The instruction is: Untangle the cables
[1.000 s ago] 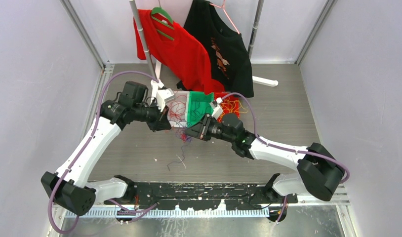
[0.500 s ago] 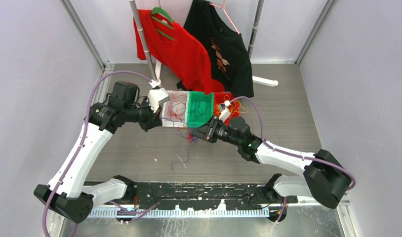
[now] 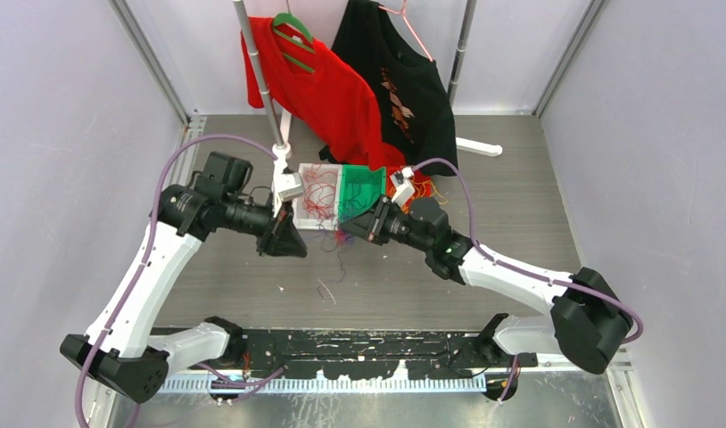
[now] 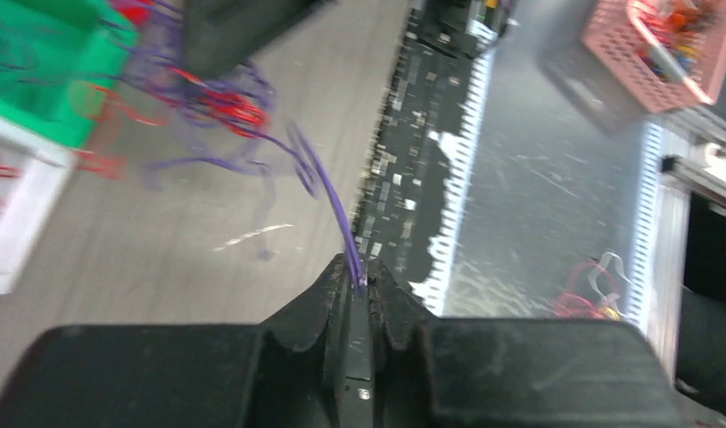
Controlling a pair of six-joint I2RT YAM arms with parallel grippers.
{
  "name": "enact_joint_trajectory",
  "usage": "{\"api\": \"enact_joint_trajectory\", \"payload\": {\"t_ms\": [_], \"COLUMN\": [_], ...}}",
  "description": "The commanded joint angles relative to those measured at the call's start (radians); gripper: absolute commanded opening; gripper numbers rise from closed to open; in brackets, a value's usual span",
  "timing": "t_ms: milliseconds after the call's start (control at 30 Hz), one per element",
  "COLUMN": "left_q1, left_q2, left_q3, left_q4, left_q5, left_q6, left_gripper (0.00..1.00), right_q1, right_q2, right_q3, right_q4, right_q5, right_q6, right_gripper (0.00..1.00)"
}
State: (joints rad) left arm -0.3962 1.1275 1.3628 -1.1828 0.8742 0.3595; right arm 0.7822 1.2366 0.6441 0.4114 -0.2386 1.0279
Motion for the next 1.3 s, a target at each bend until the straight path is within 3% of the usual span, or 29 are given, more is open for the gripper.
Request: {"api": "enact_joint_trajectory", "payload": {"t_ms": [0, 100, 133, 200, 367, 433, 567, 833, 1100, 1267], "left_q1": [-0.014, -0.014, -0.014, -0.013, -0.012, -0.008, -0.006, 0.005, 0.005, 0.004], "left_q2": [-0.053, -0.056, -0.057, -0.072, -0.13, -0.132, -0.11, -0.032, 0.001, -0.013], "left_q3": [-0.032, 0.044, 0.084, 0.127, 0.153, 0.12, 0.119, 0.329, 0.23, 0.165], "left_q4": [-0.123, -0.291, -0.353, -0.397, -0.156, -0.081, -0.045, -0.109, -0.038, 0.052], "left_q5": [0.196, 0.202, 0.186, 0.105, -0.37, -0.432, -0.334, -0.075, 0.105, 0.139], "left_q6": [0.083, 0.251, 0.311, 0.35, 0.222, 0.192, 0.132, -0.013, -0.21, -0.272], "left_gripper": [0.24, 0.61, 0.7, 0.79, 0.75, 0.71, 0.69, 0.71, 0.69, 0.67], "right_q1": [-0.004, 0.0, 0.003, 0.01, 0.019, 0.019, 0.019, 0.024, 0.038, 0.066], "right_q2": [0.045, 0.066, 0.055, 0.022, -0.072, -0.081, -0.057, -0.081, -0.058, -0.032], "right_q3": [0.115, 0.101, 0.083, 0.05, 0.029, 0.041, 0.07, 0.072, 0.137, 0.166], "right_q4": [0.113, 0.254, 0.313, 0.393, 0.36, 0.361, 0.45, 0.468, 0.456, 0.451], "right_q5": [0.004, -0.012, -0.003, 0.008, -0.067, -0.154, -0.313, -0.418, -0.467, -0.473], "right_q6": [-0.059, -0.047, -0.063, -0.119, -0.3, -0.311, -0.243, -0.228, -0.235, -0.235], "right_gripper": [0.04, 0.04, 0.04, 0.04, 0.05, 0.04, 0.06, 0.06, 0.06, 0.05]}}
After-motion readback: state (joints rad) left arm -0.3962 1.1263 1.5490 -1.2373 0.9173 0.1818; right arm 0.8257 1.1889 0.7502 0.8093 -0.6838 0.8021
